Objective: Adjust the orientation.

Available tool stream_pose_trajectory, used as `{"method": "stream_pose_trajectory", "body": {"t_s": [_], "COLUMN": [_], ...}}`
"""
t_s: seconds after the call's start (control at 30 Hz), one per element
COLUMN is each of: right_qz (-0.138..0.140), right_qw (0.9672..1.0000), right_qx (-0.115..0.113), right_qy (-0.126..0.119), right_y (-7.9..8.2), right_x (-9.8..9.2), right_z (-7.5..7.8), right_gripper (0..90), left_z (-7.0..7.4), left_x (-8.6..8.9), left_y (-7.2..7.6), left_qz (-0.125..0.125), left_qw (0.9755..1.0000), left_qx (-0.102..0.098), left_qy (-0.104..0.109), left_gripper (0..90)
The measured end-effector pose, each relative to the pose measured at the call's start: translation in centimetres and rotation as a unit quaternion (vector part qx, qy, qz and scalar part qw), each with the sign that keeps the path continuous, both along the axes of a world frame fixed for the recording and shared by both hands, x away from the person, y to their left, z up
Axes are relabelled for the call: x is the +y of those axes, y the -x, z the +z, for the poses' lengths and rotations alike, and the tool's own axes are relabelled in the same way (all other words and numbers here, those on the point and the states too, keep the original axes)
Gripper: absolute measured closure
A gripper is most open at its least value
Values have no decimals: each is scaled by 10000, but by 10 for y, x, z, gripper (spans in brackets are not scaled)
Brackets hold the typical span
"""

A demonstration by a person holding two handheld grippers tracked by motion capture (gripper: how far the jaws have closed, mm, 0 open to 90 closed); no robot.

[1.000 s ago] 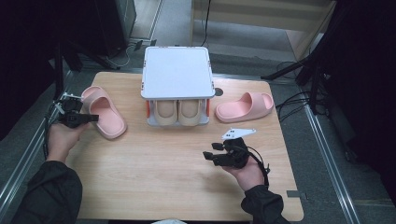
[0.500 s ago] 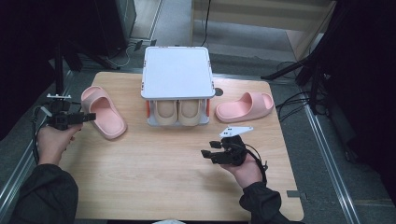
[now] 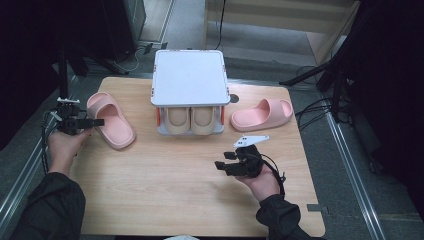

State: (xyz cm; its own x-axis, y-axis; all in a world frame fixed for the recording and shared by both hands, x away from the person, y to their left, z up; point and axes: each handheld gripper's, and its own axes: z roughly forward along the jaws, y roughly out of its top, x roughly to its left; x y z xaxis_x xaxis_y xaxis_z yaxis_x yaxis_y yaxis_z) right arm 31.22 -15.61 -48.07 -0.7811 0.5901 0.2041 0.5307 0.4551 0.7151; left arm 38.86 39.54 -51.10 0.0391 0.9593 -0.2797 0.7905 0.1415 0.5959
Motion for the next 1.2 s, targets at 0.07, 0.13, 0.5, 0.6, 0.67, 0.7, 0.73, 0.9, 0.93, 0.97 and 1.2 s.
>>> {"method": "stream_pose_trajectory", "body": {"t_s": [0.07,0.13,0.5,0.6,0.67,0.7,0.73,0.9,0.93,0.97,1.2], "right_qz": [-57,-107,-333,-352,-346,-341,-338,-295,-297,-313,-333], "right_qw": [10000,9999,9994,9994,9994,9994,9994,9996,9996,9995,9994], "right_qx": [19,28,0,-16,-4,-4,-2,-14,-4,7,-48], "right_qy": [-3,-8,35,36,41,40,40,50,38,39,63], "right_y": [1,2,10,10,10,9,9,9,8,8,7], "right_x": [-3,-5,-20,-21,-21,-20,-20,-18,-18,-19,-20], "right_z": [0,0,0,0,0,0,0,-1,-1,-1,0], "right_gripper": [466,465,465,465,465,465,465,465,465,465,466], "left_z": [-2,-3,0,1,2,2,2,3,6,7,29], "left_x": [1,1,-3,-1,-1,0,3,4,5,5,-2], "left_y": [-3,-6,-9,-7,-6,-5,-5,-3,-3,-3,5], "left_qz": [94,149,188,167,192,172,173,153,141,146,-62], "left_qw": [10000,9999,9982,9975,9960,9961,9977,9981,9986,9990,9988], "left_qx": [10,24,-41,-65,-97,-102,-124,-115,-133,-171,-427], "left_qy": [29,31,-571,-690,-864,-859,-647,-592,-486,-386,-245], "left_gripper": [393,397,629,714,778,809,821,832,833,834,837]}}
